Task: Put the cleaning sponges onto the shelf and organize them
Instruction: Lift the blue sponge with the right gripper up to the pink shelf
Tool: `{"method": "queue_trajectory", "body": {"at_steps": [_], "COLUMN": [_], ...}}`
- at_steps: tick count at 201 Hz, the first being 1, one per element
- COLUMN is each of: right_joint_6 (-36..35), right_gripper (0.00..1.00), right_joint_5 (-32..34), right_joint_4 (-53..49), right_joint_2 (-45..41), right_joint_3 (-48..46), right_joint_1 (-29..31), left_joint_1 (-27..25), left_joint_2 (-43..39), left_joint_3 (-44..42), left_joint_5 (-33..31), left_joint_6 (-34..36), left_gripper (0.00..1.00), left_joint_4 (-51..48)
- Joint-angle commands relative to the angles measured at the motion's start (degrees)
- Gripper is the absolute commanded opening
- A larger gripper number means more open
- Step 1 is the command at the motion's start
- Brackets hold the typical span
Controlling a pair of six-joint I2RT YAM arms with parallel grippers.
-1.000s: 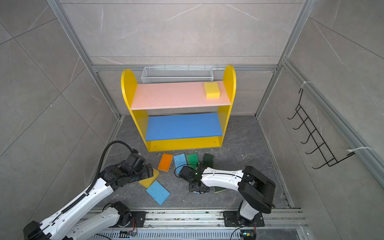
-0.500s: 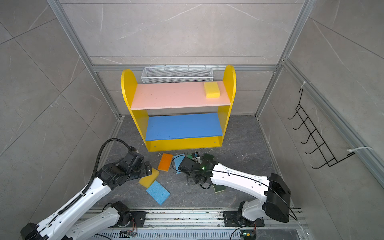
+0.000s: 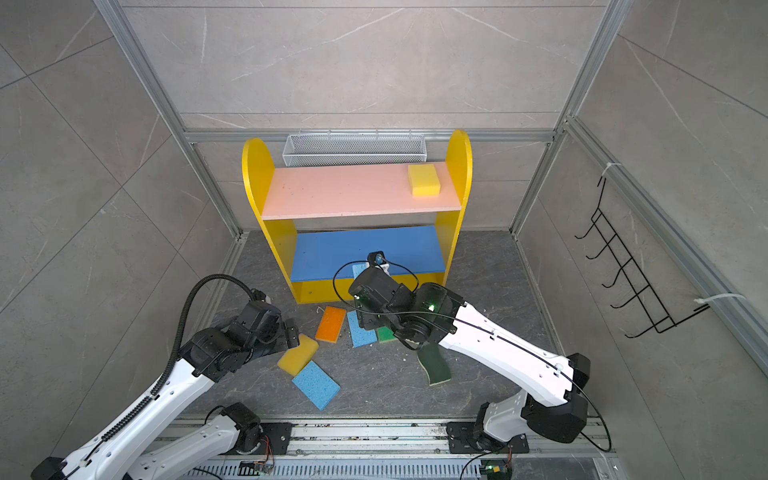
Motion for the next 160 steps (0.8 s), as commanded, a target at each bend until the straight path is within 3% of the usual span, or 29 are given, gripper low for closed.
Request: {"method": "queue_trajectory", "body": {"at_steps": [1, 76, 121, 160], "right_joint_6": [-7.57, -17.50, -18.03, -21.58], "right_gripper": [0.70, 0.71, 0.71, 0.71], "right_joint_5": [4.56, 5.00, -0.74, -2.73], "right_joint_4": [1.11, 9.72, 7.54, 9.39], "right_joint_2": [1.92, 9.14, 17.48, 23.34], "right_joint_3": [5.62, 21.61, 36.27, 43.98], "right_joint_1": [0.00, -6.70, -14.63, -17.03], "left_joint_1": [-0.25, -0.28, -0.28, -0.27], "left_joint_2": [-0.17, -0.38, 2.72, 4.73], "left_joint_3": [3.29, 7.96, 11.69, 13.59], "left_joint_5": [-1.69, -1.43, -1.95, -3.16], "left_joint_6": [1.85, 3.34, 5.30, 6.08], "left_gripper": [0.94, 0.93, 0.93, 0.93], "left_joint_4": [-1.11, -1.13, -2.18, -1.75]}}
